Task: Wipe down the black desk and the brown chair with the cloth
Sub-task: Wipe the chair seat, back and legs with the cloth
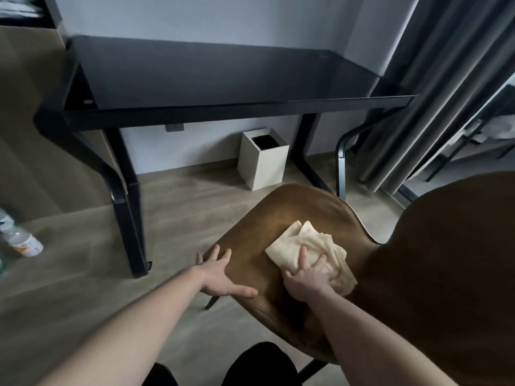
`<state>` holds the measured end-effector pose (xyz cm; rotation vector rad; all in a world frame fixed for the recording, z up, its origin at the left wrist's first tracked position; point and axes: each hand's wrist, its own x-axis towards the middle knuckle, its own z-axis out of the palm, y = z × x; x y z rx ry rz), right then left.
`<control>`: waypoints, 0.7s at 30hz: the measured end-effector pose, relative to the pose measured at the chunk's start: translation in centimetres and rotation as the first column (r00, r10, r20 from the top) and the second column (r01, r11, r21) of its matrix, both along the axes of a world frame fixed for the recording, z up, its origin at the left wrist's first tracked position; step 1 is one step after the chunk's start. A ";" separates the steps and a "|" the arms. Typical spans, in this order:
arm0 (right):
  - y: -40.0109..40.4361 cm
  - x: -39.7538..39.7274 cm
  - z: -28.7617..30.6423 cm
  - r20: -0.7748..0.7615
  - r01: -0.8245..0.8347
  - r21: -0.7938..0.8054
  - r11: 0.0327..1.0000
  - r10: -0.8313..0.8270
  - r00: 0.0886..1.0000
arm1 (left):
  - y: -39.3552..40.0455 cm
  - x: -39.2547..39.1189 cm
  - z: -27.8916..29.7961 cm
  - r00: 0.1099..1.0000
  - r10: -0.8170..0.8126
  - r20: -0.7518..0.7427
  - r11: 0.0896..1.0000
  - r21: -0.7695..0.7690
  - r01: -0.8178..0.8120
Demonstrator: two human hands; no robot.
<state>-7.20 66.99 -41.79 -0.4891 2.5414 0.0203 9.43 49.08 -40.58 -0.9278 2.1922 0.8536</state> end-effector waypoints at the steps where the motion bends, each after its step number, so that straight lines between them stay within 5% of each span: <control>1: -0.3 -1.0 -0.1 -0.016 0.010 -0.005 1.000 -0.010 1.000 | -0.3 0.1 -0.2 1.000 0.003 -0.011 1.000 0.010 -0.002; 9: -1.9 -11.5 -1.4 -0.135 0.011 -0.003 1.000 -0.011 0.991 | -0.8 -0.2 -1.6 0.996 0.046 -0.080 0.997 0.061 -0.041; 16: -0.4 -9.5 -0.4 -0.155 0.023 -0.034 0.999 -0.028 0.987 | -0.4 0.0 -1.1 0.997 0.052 -0.059 0.997 0.065 -0.048; 21: 2.1 -4.7 -1.0 -0.131 -0.031 0.100 0.994 0.044 0.990 | 0.3 0.4 0.0 0.998 0.024 -0.060 0.999 -0.039 -0.027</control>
